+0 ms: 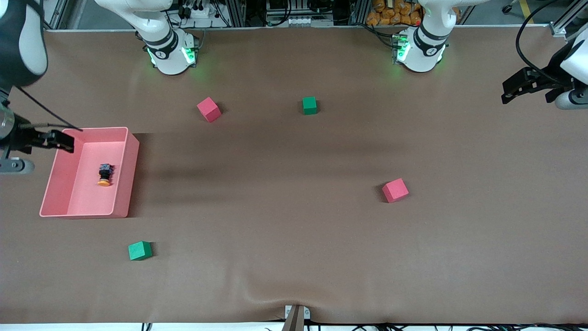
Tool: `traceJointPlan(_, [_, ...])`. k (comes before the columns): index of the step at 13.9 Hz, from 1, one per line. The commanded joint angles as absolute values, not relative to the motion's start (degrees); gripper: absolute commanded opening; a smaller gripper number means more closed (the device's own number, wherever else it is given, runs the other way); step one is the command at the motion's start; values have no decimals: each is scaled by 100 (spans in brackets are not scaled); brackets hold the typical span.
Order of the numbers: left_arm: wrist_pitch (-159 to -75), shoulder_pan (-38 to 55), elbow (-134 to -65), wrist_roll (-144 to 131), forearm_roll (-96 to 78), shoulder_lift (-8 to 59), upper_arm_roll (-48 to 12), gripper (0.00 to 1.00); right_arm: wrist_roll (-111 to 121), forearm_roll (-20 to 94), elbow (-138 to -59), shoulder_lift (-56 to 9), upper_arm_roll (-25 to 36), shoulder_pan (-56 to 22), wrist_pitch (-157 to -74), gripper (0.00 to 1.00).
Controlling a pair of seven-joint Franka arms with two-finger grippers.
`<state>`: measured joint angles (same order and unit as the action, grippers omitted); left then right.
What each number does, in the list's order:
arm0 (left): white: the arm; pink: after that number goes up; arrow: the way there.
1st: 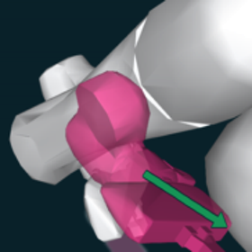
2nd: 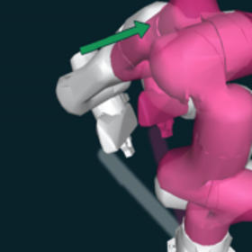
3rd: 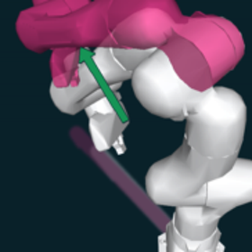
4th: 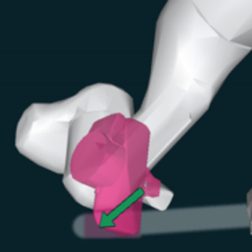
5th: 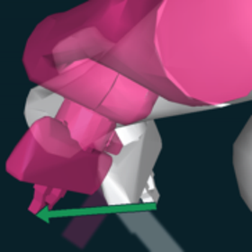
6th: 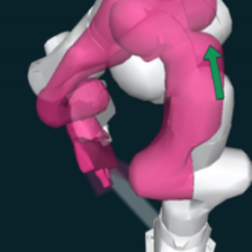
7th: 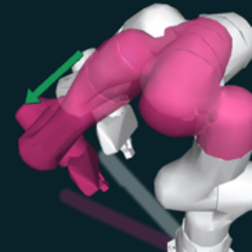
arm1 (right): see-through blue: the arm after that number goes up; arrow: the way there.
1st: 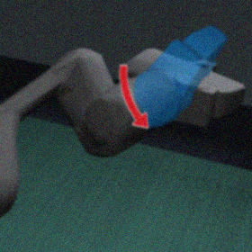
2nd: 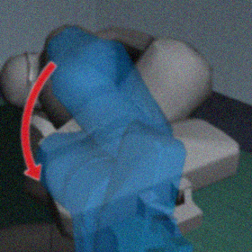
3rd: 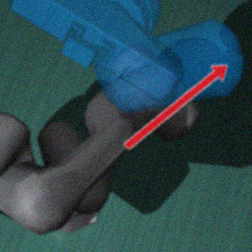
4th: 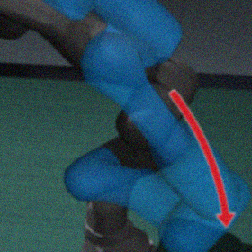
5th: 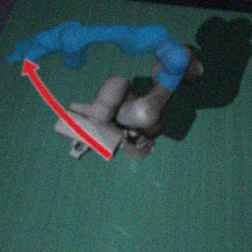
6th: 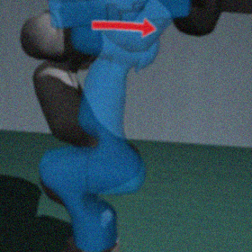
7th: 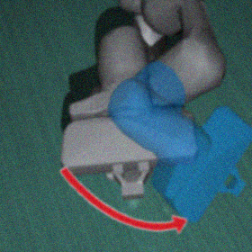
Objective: Place and upright button with both arms
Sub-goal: 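Reach the right gripper into the pink bin toward the yellow button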
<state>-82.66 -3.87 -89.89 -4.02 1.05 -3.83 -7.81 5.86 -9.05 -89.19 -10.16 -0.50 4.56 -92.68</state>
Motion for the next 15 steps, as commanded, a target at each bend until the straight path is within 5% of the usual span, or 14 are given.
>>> traceJointPlan(1, [-8183,-422,-8947,-316,62,-352,-809,100,721,-714,-9034,-1318,-114,930,-9587,100])
traceJointPlan(15, [-8183,-369,-9061,-316,62,-290,-861,100,2452,-167,-11583,-1730,-105,1854,-12689,100])
